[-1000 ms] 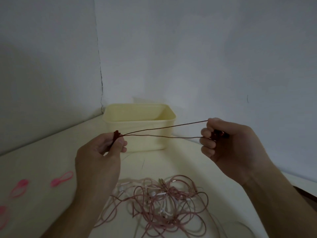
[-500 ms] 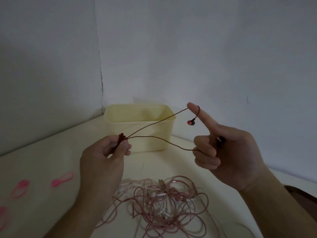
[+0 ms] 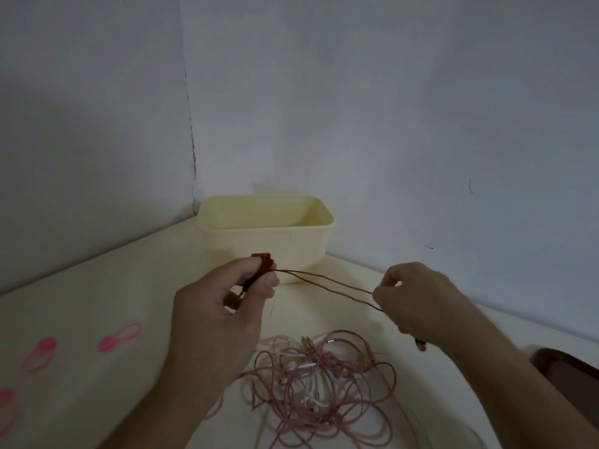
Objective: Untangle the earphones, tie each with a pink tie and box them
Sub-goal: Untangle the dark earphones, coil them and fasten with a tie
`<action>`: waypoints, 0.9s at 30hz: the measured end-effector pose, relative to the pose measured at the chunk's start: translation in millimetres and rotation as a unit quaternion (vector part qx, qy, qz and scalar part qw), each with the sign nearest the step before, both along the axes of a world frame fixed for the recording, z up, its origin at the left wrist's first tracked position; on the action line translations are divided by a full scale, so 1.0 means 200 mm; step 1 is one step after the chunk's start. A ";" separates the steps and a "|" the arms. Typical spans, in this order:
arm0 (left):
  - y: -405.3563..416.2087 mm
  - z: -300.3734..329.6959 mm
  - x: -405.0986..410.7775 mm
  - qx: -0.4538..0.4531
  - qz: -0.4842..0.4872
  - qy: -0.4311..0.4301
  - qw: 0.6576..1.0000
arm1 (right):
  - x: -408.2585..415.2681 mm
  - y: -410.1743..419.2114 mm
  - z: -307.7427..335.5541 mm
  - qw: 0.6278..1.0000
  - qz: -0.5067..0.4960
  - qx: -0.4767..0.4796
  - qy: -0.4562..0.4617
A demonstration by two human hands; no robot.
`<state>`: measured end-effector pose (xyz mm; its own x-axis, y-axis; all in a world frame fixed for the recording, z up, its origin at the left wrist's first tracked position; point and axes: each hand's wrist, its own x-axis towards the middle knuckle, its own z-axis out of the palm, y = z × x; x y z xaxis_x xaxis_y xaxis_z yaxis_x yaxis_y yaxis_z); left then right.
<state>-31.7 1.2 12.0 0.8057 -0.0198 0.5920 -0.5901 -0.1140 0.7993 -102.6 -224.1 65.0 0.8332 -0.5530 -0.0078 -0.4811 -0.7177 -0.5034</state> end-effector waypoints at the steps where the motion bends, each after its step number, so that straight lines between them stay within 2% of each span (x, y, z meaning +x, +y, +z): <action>1: 0.00 0.00 -0.01 0.013 -0.006 -0.008 1.000 | -0.01 0.03 0.00 0.997 0.002 -0.069 0.030; 3: -0.01 -0.01 -0.02 0.045 -0.022 -0.030 0.998 | -0.01 0.09 0.01 0.982 0.009 -0.186 0.023; 4: -0.01 -0.02 -0.02 0.061 -0.030 -0.043 0.997 | -0.02 0.12 0.01 0.980 0.029 -0.198 -0.019; 5: -0.02 -0.03 -0.02 0.073 -0.038 -0.056 0.995 | -0.02 0.15 0.03 0.981 0.068 -0.164 -0.075; 6: -0.02 -0.03 -0.02 0.083 -0.046 -0.067 0.993 | -0.03 0.18 0.05 0.983 0.118 -0.069 -0.124; 7: -0.02 -0.04 -0.03 0.090 -0.054 -0.075 0.992 | -0.04 0.22 0.07 0.972 0.174 0.071 -0.140; 8: -0.02 -0.04 -0.03 0.095 -0.059 -0.084 0.990 | -0.04 0.26 0.08 0.947 0.224 0.196 -0.120; 9: -0.02 -0.04 -0.03 0.098 -0.060 -0.092 0.989 | -0.03 0.27 0.07 0.928 0.262 0.248 -0.097; 12: -0.02 -0.03 -0.03 0.099 -0.056 -0.082 0.990 | -0.02 0.25 0.03 0.950 0.272 0.141 -0.067; 14: -0.02 -0.03 -0.02 0.099 -0.076 -0.025 0.992 | -0.01 0.22 0.04 0.962 0.236 0.111 -0.086; 16: -0.03 -0.01 -0.02 0.084 -0.145 0.056 0.984 | -0.01 0.19 0.06 0.960 0.219 0.113 -0.134; 19: -0.02 0.01 -0.03 -0.021 -0.312 0.189 0.931 | 0.01 0.18 0.03 0.951 0.211 0.093 -0.204; 22: 0.00 0.00 -0.03 -0.140 -0.401 0.266 0.865 | 0.02 0.19 -0.02 0.949 0.218 0.081 -0.215; 24: 0.01 0.00 -0.02 -0.196 -0.419 0.266 0.846 | 0.02 0.20 -0.06 0.950 0.231 0.068 -0.199; 27: 0.00 0.02 -0.01 -0.246 -0.389 0.254 0.850 | 0.02 0.24 -0.08 0.953 0.258 0.013 -0.161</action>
